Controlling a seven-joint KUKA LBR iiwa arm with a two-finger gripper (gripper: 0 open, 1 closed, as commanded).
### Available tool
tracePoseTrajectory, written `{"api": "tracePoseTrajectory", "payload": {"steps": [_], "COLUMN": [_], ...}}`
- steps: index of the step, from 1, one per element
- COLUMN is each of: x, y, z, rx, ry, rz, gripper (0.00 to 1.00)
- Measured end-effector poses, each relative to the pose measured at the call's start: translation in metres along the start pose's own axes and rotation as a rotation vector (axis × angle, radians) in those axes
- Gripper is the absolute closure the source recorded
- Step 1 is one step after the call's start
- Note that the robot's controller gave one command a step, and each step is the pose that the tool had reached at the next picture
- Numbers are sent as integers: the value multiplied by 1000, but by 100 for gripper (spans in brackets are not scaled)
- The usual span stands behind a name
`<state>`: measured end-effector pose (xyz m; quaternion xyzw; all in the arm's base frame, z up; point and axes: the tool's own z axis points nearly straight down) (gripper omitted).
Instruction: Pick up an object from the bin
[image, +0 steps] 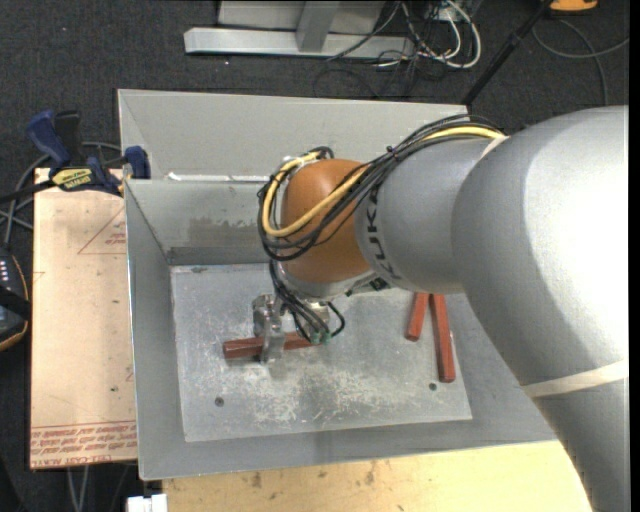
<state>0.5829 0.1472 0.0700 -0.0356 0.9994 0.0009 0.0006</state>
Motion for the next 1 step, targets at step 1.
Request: {"api": "tracePoseTrajectory", "payload": {"steps": [1], "x": [9], "y": [-15], "z": [-136], "rx": [-1], "ry": [-9], "rz": [14], "gripper": [100]}}
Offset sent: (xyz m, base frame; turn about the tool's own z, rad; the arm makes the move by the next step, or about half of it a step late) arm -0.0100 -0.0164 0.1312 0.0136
